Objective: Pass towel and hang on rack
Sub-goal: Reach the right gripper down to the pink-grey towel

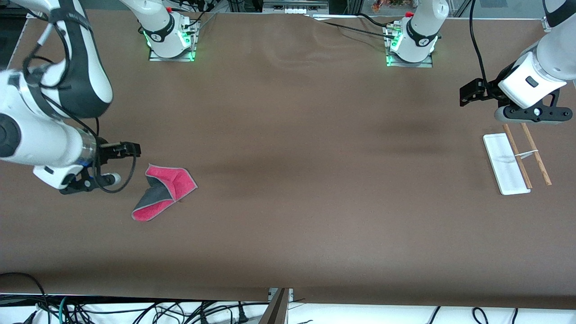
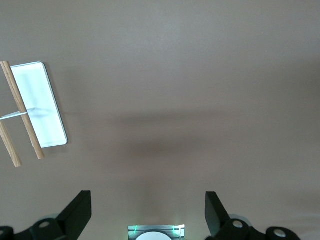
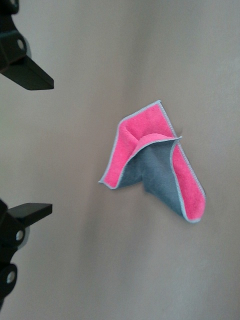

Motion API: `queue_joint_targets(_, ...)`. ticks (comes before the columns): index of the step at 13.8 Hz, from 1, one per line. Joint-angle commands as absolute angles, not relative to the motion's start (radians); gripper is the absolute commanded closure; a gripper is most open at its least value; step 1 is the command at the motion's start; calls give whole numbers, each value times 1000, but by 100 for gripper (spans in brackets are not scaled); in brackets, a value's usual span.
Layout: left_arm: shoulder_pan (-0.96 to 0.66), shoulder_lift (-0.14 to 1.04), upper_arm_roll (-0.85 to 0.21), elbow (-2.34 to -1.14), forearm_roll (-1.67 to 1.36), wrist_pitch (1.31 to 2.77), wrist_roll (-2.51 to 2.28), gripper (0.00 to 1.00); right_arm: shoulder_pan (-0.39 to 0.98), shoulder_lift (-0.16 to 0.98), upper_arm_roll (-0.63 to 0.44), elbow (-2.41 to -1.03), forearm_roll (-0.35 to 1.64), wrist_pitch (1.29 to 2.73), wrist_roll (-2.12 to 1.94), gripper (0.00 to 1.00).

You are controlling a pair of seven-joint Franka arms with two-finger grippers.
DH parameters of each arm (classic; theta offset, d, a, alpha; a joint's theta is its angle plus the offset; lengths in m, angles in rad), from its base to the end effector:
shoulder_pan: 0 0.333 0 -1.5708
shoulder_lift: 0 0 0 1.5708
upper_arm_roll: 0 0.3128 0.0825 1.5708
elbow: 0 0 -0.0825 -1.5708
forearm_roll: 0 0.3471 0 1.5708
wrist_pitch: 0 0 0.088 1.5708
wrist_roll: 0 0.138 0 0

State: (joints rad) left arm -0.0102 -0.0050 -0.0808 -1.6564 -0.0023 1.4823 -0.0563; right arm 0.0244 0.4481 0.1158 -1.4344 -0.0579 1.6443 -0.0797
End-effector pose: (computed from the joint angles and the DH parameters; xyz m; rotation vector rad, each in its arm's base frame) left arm 0.4950 -0.0456 0.5496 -3.1194 0.0541 0.2639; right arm 0.6147 0.0687 0.3977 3.0874 0.3497 -0.3666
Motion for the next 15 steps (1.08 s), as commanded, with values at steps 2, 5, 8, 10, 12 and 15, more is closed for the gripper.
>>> queue_joint_targets(2, -6, 8, -81, -1632, 6, 1479, -48, 0, 38, 526, 118, -1424, -48, 1692, -74, 0)
queue_joint_targets(5, -6, 15, -80, -1632, 11, 1486, -48, 0, 46, 587, 118, -1440, -46, 1796, -75, 0)
queue_joint_targets(8, -6, 21, -80, -1632, 12, 1488, -48, 0, 52, 614, 117, -1523, -49, 1975, -81, 0)
queue_joint_targets(10, -5, 21, -80, -1632, 11, 1488, -48, 0, 52, 618, 117, -1589, -49, 2112, -87, 0)
queue_joint_targets(12, -5, 21, -80, -1632, 12, 1488, -48, 0, 63, 641, 117, -1611, -48, 2196, -87, 0)
queue_joint_targets(15, -5, 21, -80, -1632, 12, 1488, -48, 0, 83, 670, 117, -1611, -49, 2204, -86, 0)
